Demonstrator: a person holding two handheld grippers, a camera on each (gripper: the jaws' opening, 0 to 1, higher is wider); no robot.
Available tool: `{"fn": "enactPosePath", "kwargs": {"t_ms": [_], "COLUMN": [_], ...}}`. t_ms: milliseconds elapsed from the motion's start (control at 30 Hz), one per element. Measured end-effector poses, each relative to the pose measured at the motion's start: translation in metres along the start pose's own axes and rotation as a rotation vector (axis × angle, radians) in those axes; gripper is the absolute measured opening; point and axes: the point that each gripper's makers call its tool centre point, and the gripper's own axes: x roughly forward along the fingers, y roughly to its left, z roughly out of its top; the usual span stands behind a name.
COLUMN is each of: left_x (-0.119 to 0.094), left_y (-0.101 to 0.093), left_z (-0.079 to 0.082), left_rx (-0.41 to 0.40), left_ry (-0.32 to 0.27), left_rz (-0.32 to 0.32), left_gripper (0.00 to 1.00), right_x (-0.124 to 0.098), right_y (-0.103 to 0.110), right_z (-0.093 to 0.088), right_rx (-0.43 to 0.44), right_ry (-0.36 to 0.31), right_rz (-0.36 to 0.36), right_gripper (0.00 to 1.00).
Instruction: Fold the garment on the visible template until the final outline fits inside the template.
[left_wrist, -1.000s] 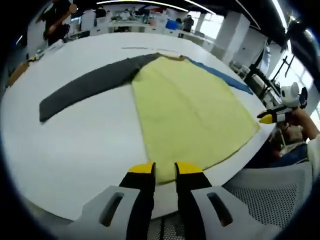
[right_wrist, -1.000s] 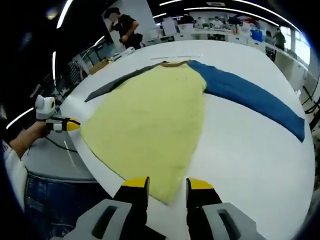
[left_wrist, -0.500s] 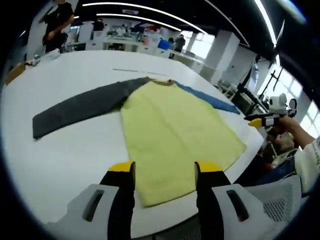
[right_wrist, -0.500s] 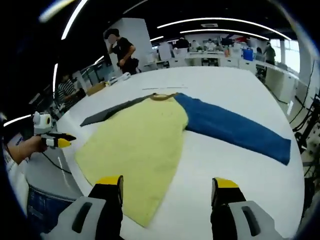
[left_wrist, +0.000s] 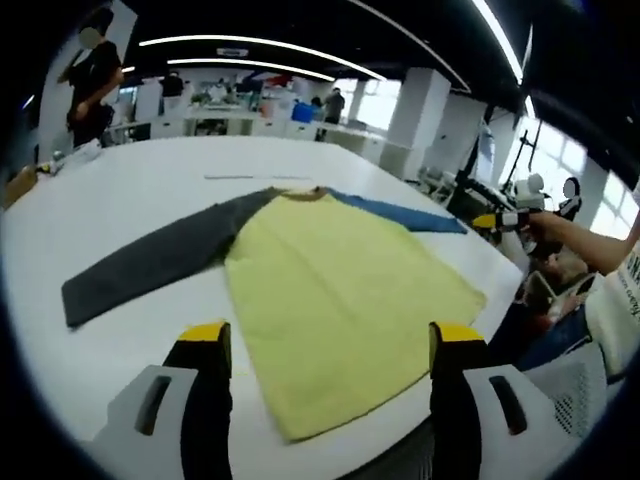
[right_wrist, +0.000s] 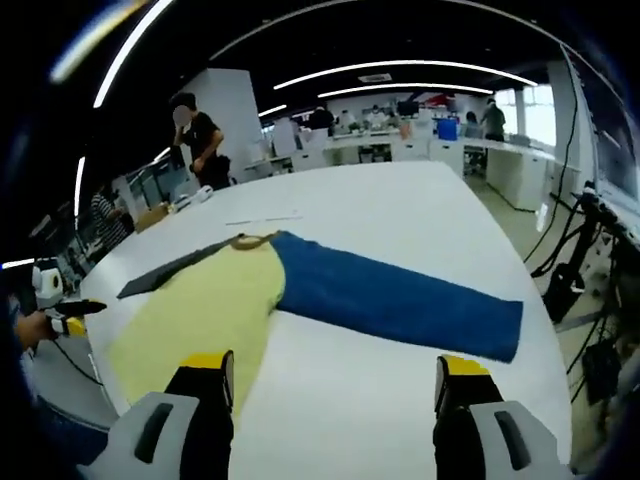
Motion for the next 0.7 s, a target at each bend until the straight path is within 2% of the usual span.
{"fn": "enactPosePath", "kwargs": {"t_ms": [100, 300, 400, 467, 633, 700], "left_x": [0.001, 0.002, 0.003, 0.004, 0.004, 0.004], "left_y": [-0.001, -0.002, -0.003, -0.005, -0.006, -0.007], "left_z": [0.001, 0.002, 0.002, 0.003, 0.004, 0.006], "left_rx": [0.019, 0.023, 0.026, 0.026, 0.045, 0.050], "left_ry": [0.001, 0.004, 0.003, -0.002, -0.002, -0.004], "left_rz": [-0.002, -0.008, -0.012, -0.020, -0.020, -0.020], "left_gripper": [0.85, 0.92, 0.96, 0.99, 0.99, 0.99], "right_x": [0.002, 0.008, 0.008, 0.006, 0.010, 0.014], "right_y": [-0.021, -0.062, -0.085, -0.115, -0.142, -0.151], "right_z": [0.001, -0.008, -0.012, -0.016, -0.015, -0.013], "right_rx": [-0.004, 0.032, 0.066, 0.099, 0.113, 0.148], "right_ry": [0.001, 0.030, 0.029, 0.038, 0.048, 0.038], "right_rz": [-0.048, -0.145, -0.208, -0.235, -0.302, -0.313], "right_gripper": [0.83, 0.78, 0.74, 0.69, 0.59, 0.54]}}
